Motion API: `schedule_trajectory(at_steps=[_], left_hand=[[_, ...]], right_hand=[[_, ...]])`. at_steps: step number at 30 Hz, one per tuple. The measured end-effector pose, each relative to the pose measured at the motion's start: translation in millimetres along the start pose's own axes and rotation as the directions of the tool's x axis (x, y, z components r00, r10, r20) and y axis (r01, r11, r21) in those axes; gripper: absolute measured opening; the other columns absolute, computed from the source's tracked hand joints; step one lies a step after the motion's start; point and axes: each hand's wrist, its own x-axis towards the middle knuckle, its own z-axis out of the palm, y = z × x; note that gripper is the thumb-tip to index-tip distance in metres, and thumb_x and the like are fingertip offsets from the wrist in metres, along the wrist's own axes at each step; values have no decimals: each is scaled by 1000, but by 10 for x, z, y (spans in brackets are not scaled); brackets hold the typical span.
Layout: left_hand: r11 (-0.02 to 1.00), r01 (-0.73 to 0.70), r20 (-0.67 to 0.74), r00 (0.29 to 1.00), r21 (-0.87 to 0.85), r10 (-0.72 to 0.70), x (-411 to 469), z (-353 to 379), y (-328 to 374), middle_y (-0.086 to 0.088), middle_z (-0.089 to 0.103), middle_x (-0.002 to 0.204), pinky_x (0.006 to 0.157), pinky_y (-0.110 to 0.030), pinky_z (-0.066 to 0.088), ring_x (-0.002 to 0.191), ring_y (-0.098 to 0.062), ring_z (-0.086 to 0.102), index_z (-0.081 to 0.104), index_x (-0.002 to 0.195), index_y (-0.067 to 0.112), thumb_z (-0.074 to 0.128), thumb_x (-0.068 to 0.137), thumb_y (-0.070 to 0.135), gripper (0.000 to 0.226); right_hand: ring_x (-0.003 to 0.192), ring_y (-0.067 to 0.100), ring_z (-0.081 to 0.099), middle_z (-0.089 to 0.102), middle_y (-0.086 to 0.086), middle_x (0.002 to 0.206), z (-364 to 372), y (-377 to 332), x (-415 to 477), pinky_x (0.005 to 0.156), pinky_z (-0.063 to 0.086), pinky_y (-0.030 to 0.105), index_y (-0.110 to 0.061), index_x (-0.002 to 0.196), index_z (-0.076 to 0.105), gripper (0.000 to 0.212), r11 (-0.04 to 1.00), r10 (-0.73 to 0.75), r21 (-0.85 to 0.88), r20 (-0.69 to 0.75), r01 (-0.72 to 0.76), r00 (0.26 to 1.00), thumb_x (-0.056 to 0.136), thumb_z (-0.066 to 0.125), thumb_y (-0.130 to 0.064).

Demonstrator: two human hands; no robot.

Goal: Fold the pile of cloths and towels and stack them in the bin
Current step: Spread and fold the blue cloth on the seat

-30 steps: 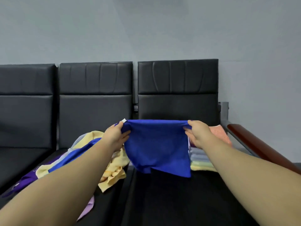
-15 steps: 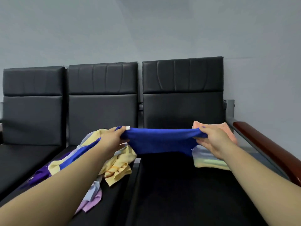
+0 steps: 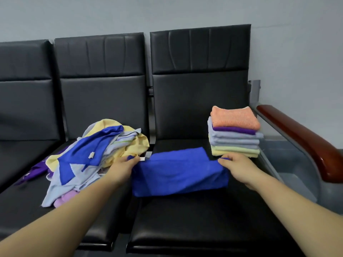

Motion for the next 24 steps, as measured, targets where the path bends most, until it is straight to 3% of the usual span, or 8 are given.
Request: schedule_trajectory(at_steps=[2, 4, 8, 11, 16, 21, 24], left_hand=[[997, 39, 1, 999, -73, -39, -40, -16, 54, -14, 76, 103, 97, -47, 50, 100, -34, 69, 76, 94, 6, 73, 85, 46, 41], [984, 130, 51, 991, -122, -125, -57, -42, 2, -19, 76, 105, 101, -54, 50, 106, -41, 69, 76, 97, 6, 76, 73, 51, 51], [952, 250, 129, 965, -176, -230, -141, -78, -46, -21, 75, 105, 88, -45, 52, 93, -36, 70, 71, 99, 5, 65, 99, 20, 16], [943, 255, 128, 964, -213, -232, -116, -106, -90, -13, 77, 98, 84, -39, 52, 90, -30, 70, 70, 104, 9, 64, 99, 19, 12], [949, 282, 129, 955, -137, -266, -119, -49, -134, -11, 63, 92, 65, -34, 46, 79, -27, 59, 61, 98, 16, 59, 103, 29, 15], [934, 299, 85, 954, -197, -288, 41, 39, -195, -10, 61, 106, 72, -40, 52, 92, -28, 60, 66, 110, 17, 62, 100, 33, 19], [930, 316, 31, 948, -189, -316, 139, 118, -219, -9, 61, 110, 81, -43, 54, 100, -29, 60, 65, 109, 17, 60, 100, 31, 17]], right_hand=[[70, 18, 50, 59, 2, 69, 11, -3, -45, 64, 35, 36, -9, 75, 64, 28, 999, -23, -40, -20, 22, 1000, 97, 68, -25], [71, 20, 53, 64, 5, 74, 7, -21, -101, 64, 37, 36, -8, 80, 67, 26, 998, -10, -67, -14, 9, 1000, 98, 67, -26], [77, 22, 61, 73, 12, 84, -11, 30, -172, 71, 44, 36, -10, 85, 74, 20, 997, 68, -26, 66, -66, 995, 97, 69, -26], [77, 23, 59, 74, 18, 84, -45, 47, -171, 72, 43, 36, -7, 86, 75, 20, 997, 79, 17, 53, -80, 995, 95, 71, -24], [74, 23, 58, 70, 15, 82, 46, 47, -150, 66, 42, 34, -4, 93, 73, 22, 988, 150, 34, 79, -153, 986, 98, 69, -25], [68, 22, 57, 68, 11, 80, 213, 57, 13, 60, 43, 33, -9, 91, 72, 19, 982, 169, 78, 26, -171, 985, 101, 66, -25], [82, 28, 69, 75, 10, 92, 313, 100, 153, 79, 57, 44, -17, 94, 75, 16, 982, 177, 66, -6, -176, 984, 102, 63, -24]])
